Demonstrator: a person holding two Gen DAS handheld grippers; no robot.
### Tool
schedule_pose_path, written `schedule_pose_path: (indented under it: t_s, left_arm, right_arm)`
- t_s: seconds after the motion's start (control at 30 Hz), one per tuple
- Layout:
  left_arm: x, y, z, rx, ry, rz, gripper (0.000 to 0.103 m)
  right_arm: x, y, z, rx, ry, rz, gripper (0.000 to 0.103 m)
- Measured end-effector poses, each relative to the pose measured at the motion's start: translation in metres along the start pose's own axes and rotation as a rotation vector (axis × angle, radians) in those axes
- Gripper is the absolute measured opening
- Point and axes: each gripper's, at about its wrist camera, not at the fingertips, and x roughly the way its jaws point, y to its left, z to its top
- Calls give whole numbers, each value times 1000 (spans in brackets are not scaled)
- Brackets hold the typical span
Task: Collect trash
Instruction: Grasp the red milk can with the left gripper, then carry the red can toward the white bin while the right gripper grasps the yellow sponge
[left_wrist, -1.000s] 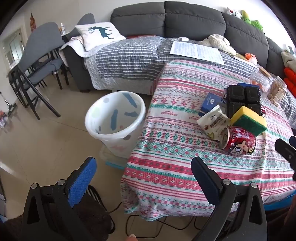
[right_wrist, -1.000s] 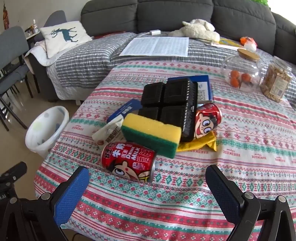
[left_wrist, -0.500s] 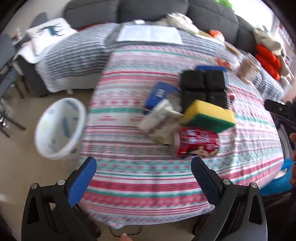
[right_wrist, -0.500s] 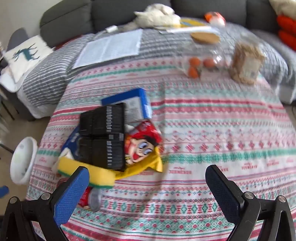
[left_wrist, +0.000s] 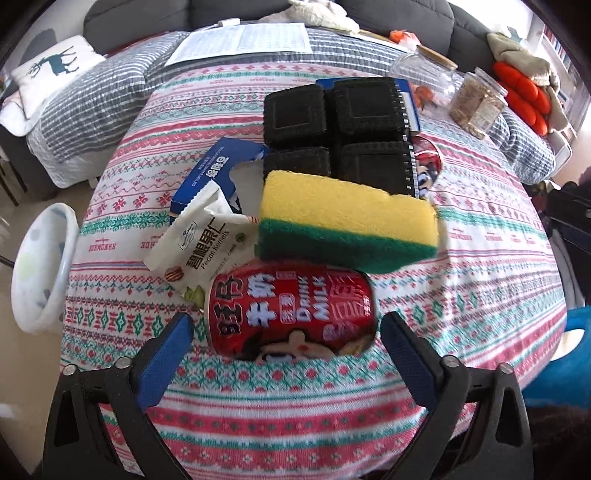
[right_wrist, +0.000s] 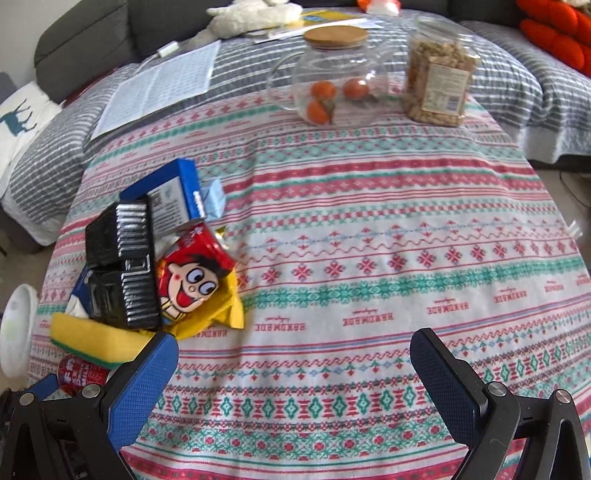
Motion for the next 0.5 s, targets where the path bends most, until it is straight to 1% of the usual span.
schedule_pose_path:
  t_s: [0.03, 0.13, 0.23, 0.37, 0.43, 0.5]
  left_arm:
    - [2, 4, 2, 2, 8, -10, 91]
    - [1, 13, 5, -13, 2, -45, 89]
    - [-5, 26, 5, -26, -7, -61, 89]
    - [-18, 50, 0, -65, -21, -82, 89]
    - [-24, 59, -5, -85, -34, -75, 89]
    - [-31, 77, -5, -121, -45, -70, 89]
  right_arm:
    - [1, 0, 1, 4, -1, 1, 103]
    - [4, 1, 6, 15, 0, 2, 103]
    - [9, 7, 10, 14, 8, 13, 103]
    - [15, 29, 15, -5, 11, 40, 103]
    - [19, 43, 14, -28, 22, 54, 103]
    - [24, 60, 11, -58, 39, 81, 103]
